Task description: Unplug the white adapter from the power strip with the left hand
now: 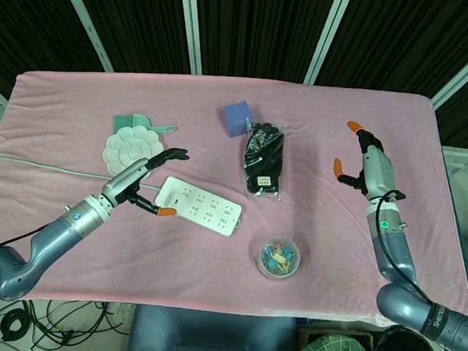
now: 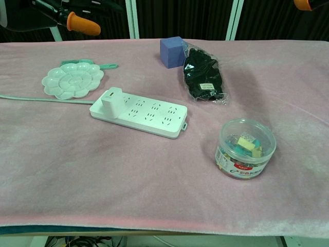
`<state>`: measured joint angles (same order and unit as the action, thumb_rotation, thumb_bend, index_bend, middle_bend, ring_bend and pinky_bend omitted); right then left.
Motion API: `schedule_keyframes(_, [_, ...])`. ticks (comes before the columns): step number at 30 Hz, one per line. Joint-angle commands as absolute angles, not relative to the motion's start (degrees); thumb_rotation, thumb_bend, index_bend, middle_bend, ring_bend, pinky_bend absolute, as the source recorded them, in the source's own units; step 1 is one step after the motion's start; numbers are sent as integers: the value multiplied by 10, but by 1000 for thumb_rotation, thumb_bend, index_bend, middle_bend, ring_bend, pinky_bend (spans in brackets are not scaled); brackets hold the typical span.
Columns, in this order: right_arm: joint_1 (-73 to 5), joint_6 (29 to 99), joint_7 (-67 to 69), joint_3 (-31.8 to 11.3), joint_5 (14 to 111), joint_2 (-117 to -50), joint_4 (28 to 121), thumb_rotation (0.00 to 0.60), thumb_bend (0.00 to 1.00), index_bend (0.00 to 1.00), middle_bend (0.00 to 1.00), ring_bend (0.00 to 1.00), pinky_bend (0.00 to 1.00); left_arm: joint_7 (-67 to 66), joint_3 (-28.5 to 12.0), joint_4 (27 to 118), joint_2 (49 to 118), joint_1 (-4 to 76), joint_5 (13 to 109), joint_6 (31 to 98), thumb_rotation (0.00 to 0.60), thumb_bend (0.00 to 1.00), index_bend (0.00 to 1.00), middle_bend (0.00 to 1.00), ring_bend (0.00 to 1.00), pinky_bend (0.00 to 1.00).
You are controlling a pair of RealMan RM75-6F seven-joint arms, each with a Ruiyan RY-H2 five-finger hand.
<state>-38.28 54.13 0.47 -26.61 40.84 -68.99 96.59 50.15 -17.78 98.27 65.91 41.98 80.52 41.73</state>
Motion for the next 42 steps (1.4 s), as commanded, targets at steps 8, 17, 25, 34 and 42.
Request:
schedule_keyframes(8, [-388, 542, -14, -242, 436, -692, 966, 600, 409, 142, 104, 82, 53, 456, -161, 988, 656, 414, 802, 440, 600, 127, 119, 123, 0, 0])
schedule_keyframes(17, [-405, 543, -88, -204, 451, -685, 980, 600, 408, 141, 102, 83, 53, 383, -145, 996, 655, 410, 797, 459, 600, 127, 119, 123, 0, 0])
schedule_keyframes(25, [-412, 546, -101, -200, 430, -684, 995, 600, 408, 141, 102, 83, 53, 320, -124, 1004, 662, 408, 789, 465, 600, 127, 119, 131, 0, 0])
schedule_keyframes(34, [-425, 521, -121, -176, 454, -680, 1014, 600, 445, 141, 102, 82, 53, 215, -103, 990, 685, 399, 786, 499, 600, 127, 119, 132, 0, 0])
schedule_keyframes(42, [-450, 547, -186, -151, 485, -721, 1037, 600, 525, 147, 102, 82, 53, 27, -86, 940, 728, 388, 828, 579, 600, 125, 111, 132, 0, 0])
